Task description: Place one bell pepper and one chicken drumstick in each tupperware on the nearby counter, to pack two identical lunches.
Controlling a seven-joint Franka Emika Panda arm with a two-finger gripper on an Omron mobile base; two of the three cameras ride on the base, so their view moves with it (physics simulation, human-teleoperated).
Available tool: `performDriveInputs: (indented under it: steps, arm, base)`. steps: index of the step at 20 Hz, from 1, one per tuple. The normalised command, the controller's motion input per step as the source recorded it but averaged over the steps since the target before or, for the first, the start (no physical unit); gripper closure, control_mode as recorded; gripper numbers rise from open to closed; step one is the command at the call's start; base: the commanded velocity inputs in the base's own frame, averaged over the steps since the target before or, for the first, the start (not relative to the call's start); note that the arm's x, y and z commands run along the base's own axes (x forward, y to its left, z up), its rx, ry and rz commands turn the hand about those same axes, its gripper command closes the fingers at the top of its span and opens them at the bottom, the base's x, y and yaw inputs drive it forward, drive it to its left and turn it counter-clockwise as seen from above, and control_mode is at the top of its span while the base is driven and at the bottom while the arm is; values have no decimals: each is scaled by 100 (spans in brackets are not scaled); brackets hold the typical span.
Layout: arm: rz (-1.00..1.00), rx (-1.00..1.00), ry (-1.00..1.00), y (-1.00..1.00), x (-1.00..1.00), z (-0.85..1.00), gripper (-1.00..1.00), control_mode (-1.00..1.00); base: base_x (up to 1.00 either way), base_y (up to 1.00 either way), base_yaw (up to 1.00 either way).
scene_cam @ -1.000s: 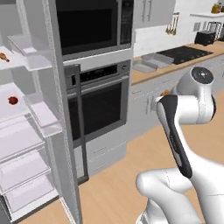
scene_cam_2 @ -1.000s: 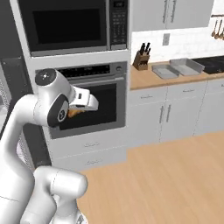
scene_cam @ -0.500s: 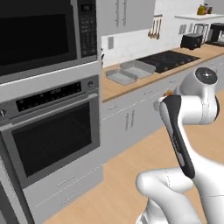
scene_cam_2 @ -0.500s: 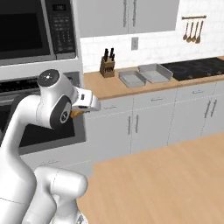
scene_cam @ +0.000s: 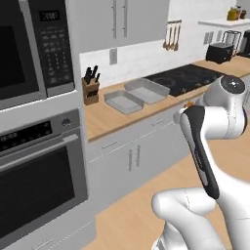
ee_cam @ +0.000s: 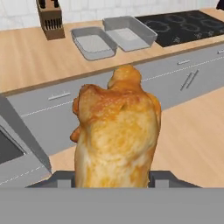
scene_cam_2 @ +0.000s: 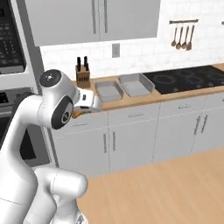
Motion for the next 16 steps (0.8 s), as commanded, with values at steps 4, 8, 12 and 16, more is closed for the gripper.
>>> performDriveInputs:
  steps: [4,8,12,16]
  arm:
    - [0,0,0,0,0,0,100,100]
    - [0,0,0,0,0,0,100,100]
    - [0,0,0,0,0,0,100,100]
    - [0,0,0,0,0,0,100,100]
  base:
    - [100,-18,38]
    - [100,-30,45]
    - [100,-75,29]
    - [100,-67,16]
